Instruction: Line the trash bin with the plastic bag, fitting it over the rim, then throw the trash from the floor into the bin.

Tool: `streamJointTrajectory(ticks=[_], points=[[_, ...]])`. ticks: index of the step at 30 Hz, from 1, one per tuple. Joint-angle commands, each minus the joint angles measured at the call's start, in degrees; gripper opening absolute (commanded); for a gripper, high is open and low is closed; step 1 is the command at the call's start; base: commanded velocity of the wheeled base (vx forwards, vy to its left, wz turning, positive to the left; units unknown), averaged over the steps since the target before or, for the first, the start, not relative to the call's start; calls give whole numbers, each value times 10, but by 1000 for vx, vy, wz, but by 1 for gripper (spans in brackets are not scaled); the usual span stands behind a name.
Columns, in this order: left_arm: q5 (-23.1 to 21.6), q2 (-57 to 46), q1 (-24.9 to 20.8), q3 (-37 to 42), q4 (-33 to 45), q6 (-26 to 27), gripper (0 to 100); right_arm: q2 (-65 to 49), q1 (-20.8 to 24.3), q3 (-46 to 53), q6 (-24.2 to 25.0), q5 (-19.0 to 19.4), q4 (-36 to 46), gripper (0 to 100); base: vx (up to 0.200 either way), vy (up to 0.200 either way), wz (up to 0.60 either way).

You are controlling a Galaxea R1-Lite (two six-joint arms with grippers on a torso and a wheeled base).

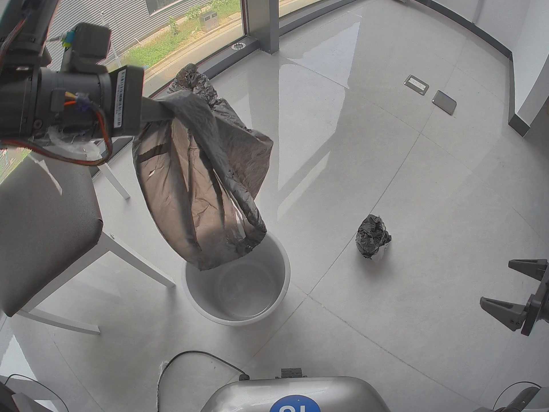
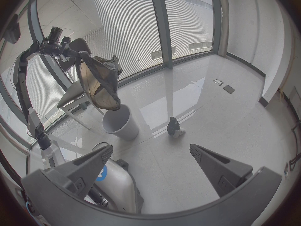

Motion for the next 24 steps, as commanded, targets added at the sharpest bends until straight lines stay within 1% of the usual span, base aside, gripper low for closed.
streamJointTrajectory(ticks=[1,3,4,6,8,9,10,14,16,18,22,23,24], points=[[15,38,-37,-52,12,-23,0,81,30,-30,4,4,-8,100,0,0,0],[16,45,-51,-70,21,-30,0,99,39,-35,1,5,-10,100,0,0,0],[19,52,-66,-92,33,-40,0,120,48,-40,-2,6,-17,100,0,0,0],[21,62,-78,-117,40,-46,0,150,55,-48,-4,11,-37,100,0,0,0],[21,66,-83,-125,40,-47,0,169,56,-50,-7,19,-52,100,0,0,0],[21,69,-87,-130,40,-47,0,201,56,-55,-12,34,-83,100,0,0,0],[21,70,-88,-131,39,-48,0,229,56,-58,-14,40,-112,100,0,0,0],[21,69,-90,-130,40,-59,0,321,59,-80,-22,46,-206,100,0,0,0],[21,69,-90,-130,40,-59,0,359,65,-99,-25,52,-236,100,0,0,0],[21,69,-90,-131,39,-60,0,397,73,-127,-25,62,-253,100,0,0,0],[20,67,-90,-131,38,-60,0,438,84,-163,-26,67,-259,100,0,0,0],[20,68,-90,-132,35,-61,0,469,97,-194,-26,67,-260,100,0,0,0],[20,68,-90,-133,34,-64,0,477,100,-202,-26,67,-260,100,0,0,0]])
